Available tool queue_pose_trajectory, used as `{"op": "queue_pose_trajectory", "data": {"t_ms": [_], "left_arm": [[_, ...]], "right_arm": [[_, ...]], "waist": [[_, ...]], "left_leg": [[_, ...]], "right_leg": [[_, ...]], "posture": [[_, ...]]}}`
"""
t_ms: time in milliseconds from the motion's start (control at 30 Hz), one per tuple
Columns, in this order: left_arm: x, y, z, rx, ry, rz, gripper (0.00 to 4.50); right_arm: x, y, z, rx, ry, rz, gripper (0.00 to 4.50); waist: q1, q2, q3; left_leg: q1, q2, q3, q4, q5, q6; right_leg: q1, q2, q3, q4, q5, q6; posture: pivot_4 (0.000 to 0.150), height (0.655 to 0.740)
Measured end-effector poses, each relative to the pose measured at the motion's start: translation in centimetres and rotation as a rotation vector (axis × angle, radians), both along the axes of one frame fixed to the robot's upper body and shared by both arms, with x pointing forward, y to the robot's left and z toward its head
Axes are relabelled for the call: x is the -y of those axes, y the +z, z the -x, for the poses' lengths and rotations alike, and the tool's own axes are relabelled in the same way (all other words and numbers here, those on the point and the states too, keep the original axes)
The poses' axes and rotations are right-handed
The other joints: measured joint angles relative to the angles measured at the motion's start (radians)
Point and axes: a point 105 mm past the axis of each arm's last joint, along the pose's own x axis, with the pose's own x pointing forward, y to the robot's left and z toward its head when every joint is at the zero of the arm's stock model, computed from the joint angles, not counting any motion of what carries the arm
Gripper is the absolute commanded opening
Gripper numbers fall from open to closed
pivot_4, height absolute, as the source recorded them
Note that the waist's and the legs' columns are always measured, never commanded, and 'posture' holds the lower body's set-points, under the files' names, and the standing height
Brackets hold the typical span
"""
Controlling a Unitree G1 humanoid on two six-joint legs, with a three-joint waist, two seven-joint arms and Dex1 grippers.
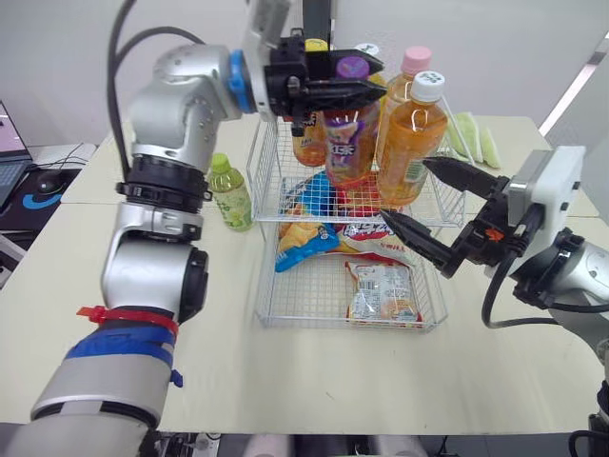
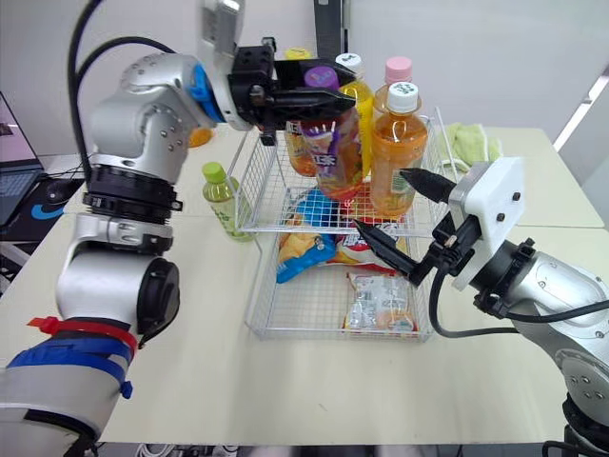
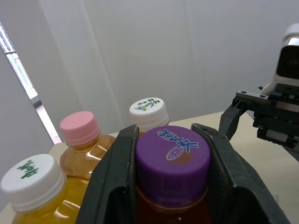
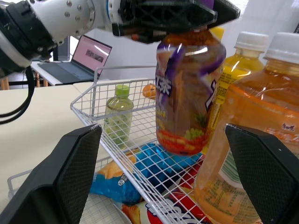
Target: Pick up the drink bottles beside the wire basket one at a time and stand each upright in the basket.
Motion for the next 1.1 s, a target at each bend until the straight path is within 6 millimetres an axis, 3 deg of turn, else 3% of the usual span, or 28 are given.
{"op": "queue_pose_trajectory", "data": {"t_ms": [200, 500, 533, 600, 800, 900, 967, 1100], "left_arm": [[0.6, -0.9, -0.5, -0.029, -0.003, 0.004, 1.36], [0.3, -0.7, -1.0, -0.043, 0.022, 0.038, 4.24], [0.0, -0.6, -1.0, -0.049, 0.026, 0.045, 4.47], [-0.6, -0.2, -1.0, -0.050, 0.036, 0.065, 4.47], [-4.2, 3.2, 0.1, -0.023, 0.112, 0.163, 4.47], [-7.0, 4.4, 0.9, -0.028, 0.207, 0.231, 4.47], [-8.7, 4.1, 0.8, -0.044, 0.291, 0.260, 4.47], [-14.3, 0.4, 0.3, -0.076, 0.587, 0.275, 4.47]], "right_arm": [[0.0, -0.4, 0.2, -0.019, -0.018, -0.001, 4.50], [-0.1, -0.4, 0.4, -0.029, -0.018, 0.002, 4.50], [-0.1, -0.4, 0.5, -0.030, -0.016, 0.004, 4.50], [-0.1, -0.4, 0.5, -0.033, -0.009, 0.008, 4.50], [-0.4, 0.2, 0.0, -0.030, 0.052, 0.003, 4.50], [-1.2, 0.2, -0.3, -0.048, 0.129, -0.002, 4.50], [-1.7, 0.1, -0.4, -0.058, 0.172, 0.000, 4.50], [-3.0, 0.6, -0.9, -0.053, 0.283, -0.010, 4.50]], "waist": [[-0.001, 0.000, 0.000], [-0.001, 0.000, 0.000], [-0.001, 0.000, 0.000], [-0.001, 0.000, 0.000], [-0.005, 0.000, 0.000], [-0.006, 0.001, 0.000], [-0.005, 0.001, -0.001], [-0.011, 0.002, -0.002]], "left_leg": [[0.000, 0.000, 0.000, 0.000, 0.000, 0.000], [0.001, 0.000, 0.000, 0.000, 0.000, 0.000], [0.001, 0.000, 0.000, 0.000, 0.000, 0.000], [0.001, 0.000, 0.000, 0.000, 0.000, 0.000], [0.001, 0.000, 0.000, 0.000, 0.000, 0.000], [0.002, 0.000, 0.000, 0.001, 0.000, 0.000], [0.002, 0.000, 0.000, 0.001, 0.000, 0.000], [0.004, 0.000, 0.001, 0.001, 0.000, 0.000]], "right_leg": [[0.000, 0.000, 0.000, 0.000, 0.000, 0.000], [0.000, 0.000, 0.000, 0.002, 0.000, 0.000], [0.000, 0.000, 0.000, 0.002, 0.000, 0.000], [0.000, 0.000, 0.000, 0.002, 0.000, 0.000], [0.000, 0.000, 0.000, 0.003, 0.000, 0.000], [0.000, 0.000, 0.000, 0.004, 0.000, 0.000], [0.000, 0.000, 0.001, 0.004, 0.000, 0.000], [0.000, 0.000, 0.002, 0.005, 0.000, 0.000]], "posture": [[0.150, 0.7400], [0.150, 0.7400], [0.150, 0.7400], [0.150, 0.7400], [0.150, 0.7400], [0.150, 0.7400], [0.150, 0.7400], [0.150, 0.7400]]}}
